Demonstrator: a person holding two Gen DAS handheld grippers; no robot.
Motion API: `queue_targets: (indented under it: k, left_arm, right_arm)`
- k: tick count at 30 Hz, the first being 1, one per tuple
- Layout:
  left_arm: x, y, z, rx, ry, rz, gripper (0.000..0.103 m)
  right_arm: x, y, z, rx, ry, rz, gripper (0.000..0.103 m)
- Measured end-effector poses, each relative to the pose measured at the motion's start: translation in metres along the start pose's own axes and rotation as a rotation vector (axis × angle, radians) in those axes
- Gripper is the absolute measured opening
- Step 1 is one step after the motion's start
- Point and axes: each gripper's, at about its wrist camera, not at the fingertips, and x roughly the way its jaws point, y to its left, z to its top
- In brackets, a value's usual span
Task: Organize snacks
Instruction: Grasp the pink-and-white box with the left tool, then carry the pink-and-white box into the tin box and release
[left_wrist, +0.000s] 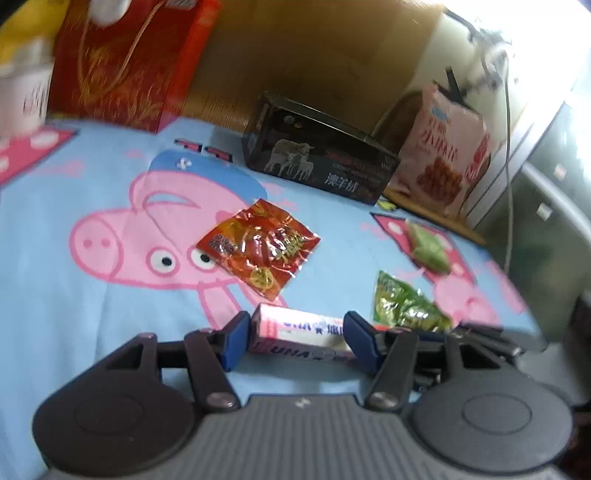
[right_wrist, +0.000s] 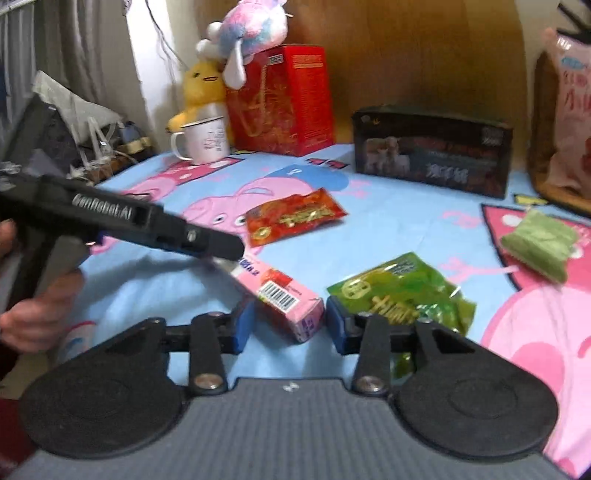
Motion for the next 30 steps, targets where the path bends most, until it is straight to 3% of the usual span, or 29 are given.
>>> queue_targets:
  k: [7, 17, 25, 30]
  left_arm:
    - [-0.009, 0.002, 0.013, -0.064, -0.026, -0.09, 0.055]
    - [0.003, -0.031, 0.071, 0.034, -0.101, -0.094, 0.055]
    - [0.059, -0.043, 0.16, 0.032, -0.125, -0.136, 0.055]
    - [0.114, -0.05, 0.202, 0.034, -0.14, -0.095, 0.056]
  right_arm:
    - [-0.015, -0.004, 0.01, 0.019, -0.078, -0.046, 0.043]
    - [-0.02, -0.025, 0.045, -0.005, -0.176, -0.113, 0.043]
    - [0.004, -0.096, 0.107, 0.106, -0.276, -0.14, 0.043]
    - [0.034, -0.14, 0.142, 0.141, -0.299, -0.178, 0.043]
